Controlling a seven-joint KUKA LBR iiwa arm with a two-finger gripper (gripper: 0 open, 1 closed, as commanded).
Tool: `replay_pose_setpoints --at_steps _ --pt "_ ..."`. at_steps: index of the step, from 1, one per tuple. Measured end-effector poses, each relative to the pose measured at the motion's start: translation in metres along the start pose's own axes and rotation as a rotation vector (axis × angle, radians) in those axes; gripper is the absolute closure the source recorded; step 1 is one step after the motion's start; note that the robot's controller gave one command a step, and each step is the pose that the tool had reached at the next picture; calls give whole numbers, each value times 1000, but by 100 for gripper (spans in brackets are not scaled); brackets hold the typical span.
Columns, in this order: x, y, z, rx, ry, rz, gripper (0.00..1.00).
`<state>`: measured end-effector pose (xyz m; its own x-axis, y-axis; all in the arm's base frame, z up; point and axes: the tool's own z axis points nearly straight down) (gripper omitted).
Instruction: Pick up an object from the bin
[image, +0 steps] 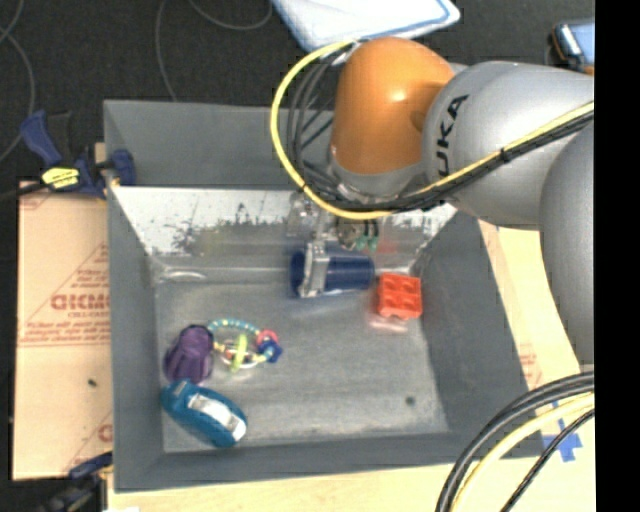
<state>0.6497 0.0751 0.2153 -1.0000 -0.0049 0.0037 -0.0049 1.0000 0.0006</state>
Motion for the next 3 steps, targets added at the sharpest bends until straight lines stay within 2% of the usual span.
replay_pose_setpoints --at_steps 1,2,3 --pt "-1 0 -5 0 -9 2 0" --pt "12 -9 5 0 -5 64 0" --pt "-3 -20 24 -1 -13 106 0"
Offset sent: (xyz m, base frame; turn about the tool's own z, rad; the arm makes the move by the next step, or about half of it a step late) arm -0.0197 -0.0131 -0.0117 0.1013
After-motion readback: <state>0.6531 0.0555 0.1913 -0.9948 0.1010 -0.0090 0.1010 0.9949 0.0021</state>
